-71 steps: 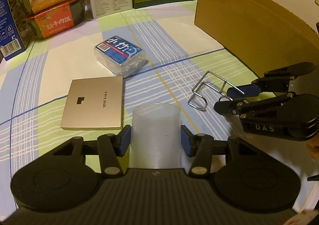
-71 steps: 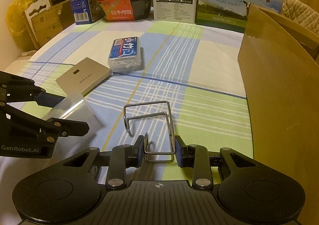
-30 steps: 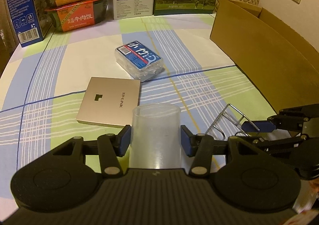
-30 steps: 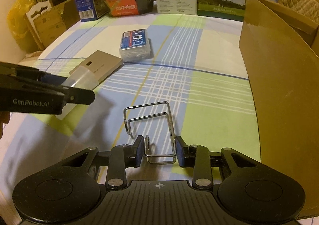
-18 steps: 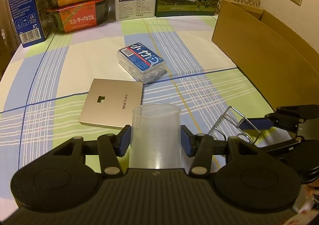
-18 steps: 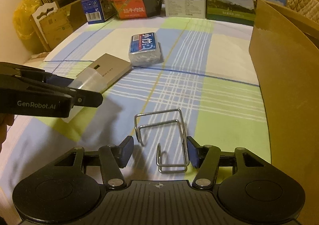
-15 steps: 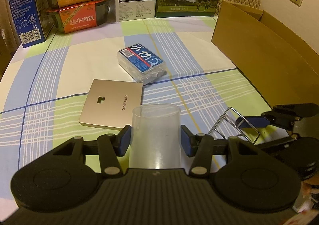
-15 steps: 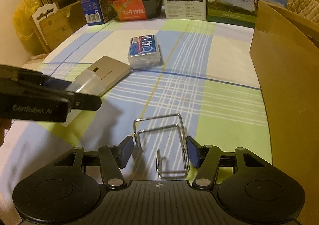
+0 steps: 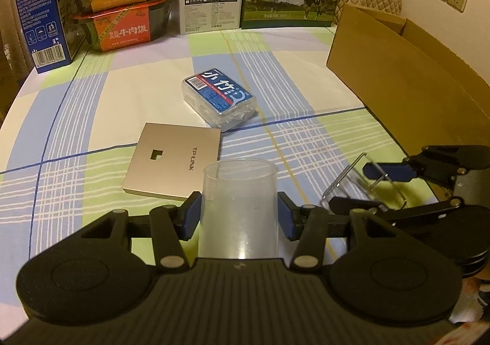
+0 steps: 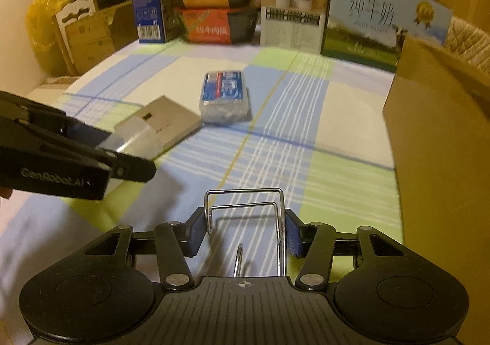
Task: Organize rigid objects
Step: 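Carry the cup and wire rack with both grippers over the cardboard box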
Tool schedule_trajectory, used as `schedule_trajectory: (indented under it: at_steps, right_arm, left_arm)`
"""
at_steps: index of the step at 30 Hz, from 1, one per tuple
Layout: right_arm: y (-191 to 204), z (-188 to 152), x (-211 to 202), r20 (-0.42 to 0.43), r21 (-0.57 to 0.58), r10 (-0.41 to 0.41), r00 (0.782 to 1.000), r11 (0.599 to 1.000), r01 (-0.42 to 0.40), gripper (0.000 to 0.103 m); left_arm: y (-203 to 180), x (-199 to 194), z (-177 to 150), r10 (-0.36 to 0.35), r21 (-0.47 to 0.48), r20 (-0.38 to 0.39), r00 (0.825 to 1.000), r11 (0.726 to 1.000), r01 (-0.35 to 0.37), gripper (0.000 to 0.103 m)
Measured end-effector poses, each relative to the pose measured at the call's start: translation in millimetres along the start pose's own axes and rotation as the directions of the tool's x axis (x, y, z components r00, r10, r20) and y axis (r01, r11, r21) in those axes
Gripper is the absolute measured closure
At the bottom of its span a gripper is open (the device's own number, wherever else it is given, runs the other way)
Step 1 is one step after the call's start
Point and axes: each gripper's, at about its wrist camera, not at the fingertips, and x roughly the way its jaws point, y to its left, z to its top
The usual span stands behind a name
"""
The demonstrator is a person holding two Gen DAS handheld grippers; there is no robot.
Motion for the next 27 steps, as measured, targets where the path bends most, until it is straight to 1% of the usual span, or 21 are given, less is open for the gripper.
schedule_trajectory:
  at_steps: [5,10,13,15,20,24,27]
  right_arm:
    - [2,1,-15,0.054,-0.009,-0.016,0.998,1.0,0.017,0.054]
    - [0,-1,-21,0.047,0.0,-0.015,0.999,1.0,0.015,0.054]
    - [-2,-1,-30,0.053,0.025,-0.016,0.998,1.0,0.015,0.054]
    - [-1,-1,-39,0.065,0.039,-0.015,0.998,0.999,0.012,0.054]
    - [1,6,-67,0.096,0.045,-0.014,0.995,0.999,0.01,0.054]
    - [-2,13,-92,0.118,0.056,-0.011,0.993,0.998,0.004,0.054]
    - [-8,20,-118,0.147,0.077,-0.013,0.989,0.997,0.002,0.054]
  left_arm:
    - [2,-6,1,0.009,-0.019,0.014,1.0,1.0,-0.009,0.056]
    - [2,-16,0,0.022,-0.029,0.022,1.0,0.999,-0.021,0.056]
    - [-2,-23,-3,0.033,-0.023,0.024,0.999,0.999,-0.032,0.056]
    - [-6,-29,-2,0.049,-0.015,0.028,0.998,0.999,-0.049,0.056]
    - [-11,-54,-5,0.09,-0.047,0.045,0.995,0.995,-0.088,0.056]
    - [-19,-78,-7,0.105,-0.072,0.055,0.993,0.992,-0.101,0.056]
    - [-30,-97,-3,0.106,-0.08,0.07,0.992,0.992,-0.1,0.056]
